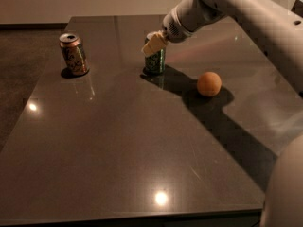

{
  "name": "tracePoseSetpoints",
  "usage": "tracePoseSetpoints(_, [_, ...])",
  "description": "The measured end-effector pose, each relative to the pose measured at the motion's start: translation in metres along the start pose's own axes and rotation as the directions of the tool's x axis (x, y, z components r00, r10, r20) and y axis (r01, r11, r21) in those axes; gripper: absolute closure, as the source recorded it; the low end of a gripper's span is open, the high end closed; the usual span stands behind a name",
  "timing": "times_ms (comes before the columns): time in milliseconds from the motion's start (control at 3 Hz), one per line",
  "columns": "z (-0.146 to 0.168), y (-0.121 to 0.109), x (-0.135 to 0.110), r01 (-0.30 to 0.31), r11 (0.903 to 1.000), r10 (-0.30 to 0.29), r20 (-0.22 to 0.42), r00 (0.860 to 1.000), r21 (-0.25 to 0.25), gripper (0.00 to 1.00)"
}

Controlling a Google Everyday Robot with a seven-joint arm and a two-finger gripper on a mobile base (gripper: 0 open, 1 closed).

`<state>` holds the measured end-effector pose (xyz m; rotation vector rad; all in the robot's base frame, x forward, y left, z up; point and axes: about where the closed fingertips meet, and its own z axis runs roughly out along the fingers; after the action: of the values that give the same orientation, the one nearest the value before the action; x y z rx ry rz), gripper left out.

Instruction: Move green can near orange can

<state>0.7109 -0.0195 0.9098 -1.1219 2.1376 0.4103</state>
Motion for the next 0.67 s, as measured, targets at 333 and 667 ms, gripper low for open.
tracePoseSetpoints(333, [-0.003,0.006,-0.009,0.025,0.9997,-0.025,0.005,1.0,0.005,0.69])
tracePoseSetpoints(667, [-0.009,0.017,-0.033,0.072,0.9974,-0.072,0.035,0.997,0.0,0.92])
